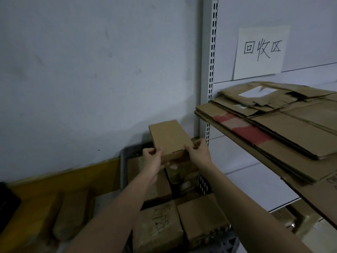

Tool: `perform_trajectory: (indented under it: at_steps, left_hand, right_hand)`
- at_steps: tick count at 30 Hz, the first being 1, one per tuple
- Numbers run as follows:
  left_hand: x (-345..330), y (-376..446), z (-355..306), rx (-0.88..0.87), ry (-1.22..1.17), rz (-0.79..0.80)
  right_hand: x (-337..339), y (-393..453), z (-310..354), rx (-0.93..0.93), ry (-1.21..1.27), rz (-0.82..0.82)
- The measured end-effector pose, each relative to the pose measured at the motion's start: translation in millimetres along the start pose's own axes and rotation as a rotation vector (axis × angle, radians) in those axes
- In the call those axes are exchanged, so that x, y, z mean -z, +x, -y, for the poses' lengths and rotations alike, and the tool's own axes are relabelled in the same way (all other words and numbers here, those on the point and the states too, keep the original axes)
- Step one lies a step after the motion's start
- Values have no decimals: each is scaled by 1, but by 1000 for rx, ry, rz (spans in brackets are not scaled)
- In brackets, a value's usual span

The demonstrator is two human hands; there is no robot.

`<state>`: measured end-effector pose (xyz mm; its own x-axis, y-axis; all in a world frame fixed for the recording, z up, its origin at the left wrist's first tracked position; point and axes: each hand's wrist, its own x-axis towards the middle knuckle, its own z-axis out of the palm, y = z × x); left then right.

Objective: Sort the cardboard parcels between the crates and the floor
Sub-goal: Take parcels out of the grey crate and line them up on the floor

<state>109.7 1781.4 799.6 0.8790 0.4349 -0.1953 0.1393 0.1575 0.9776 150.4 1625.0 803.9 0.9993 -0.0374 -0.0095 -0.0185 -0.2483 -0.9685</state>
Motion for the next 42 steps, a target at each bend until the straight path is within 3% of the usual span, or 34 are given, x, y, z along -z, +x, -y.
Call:
perform_trajectory:
  at_steps: [3, 7, 12, 19, 23, 28, 35, 42]
  left_hand:
    - [30, 10, -12, -84, -70, -64]
    - [74, 24, -15, -148, 12, -116]
    - [107, 28, -5, -172, 39, -167]
    - [136, 35, 18, -146, 47, -158]
    - [143, 35, 27, -139, 80, -132]
    - [143, 38, 35, -140, 105, -113]
    - [136, 35, 40, -113, 99, -130]
    - [150, 24, 17, -143, 34, -196]
  right_hand:
    - [-13, 2, 7, 66, -115, 93]
    - [-20, 5, 3, 142, -595, 61]
    - [-32, 16, -2, 53, -855, 162]
    - [-34, 36, -18, -169, -707, -11]
    - [-34, 43, -22, -229, -678, 2]
    - [-31, 40, -23, -163, -546, 37]
    - [-22, 21, -32, -191, -384, -33]
    - [-21, 6, -8, -65, -278, -96]
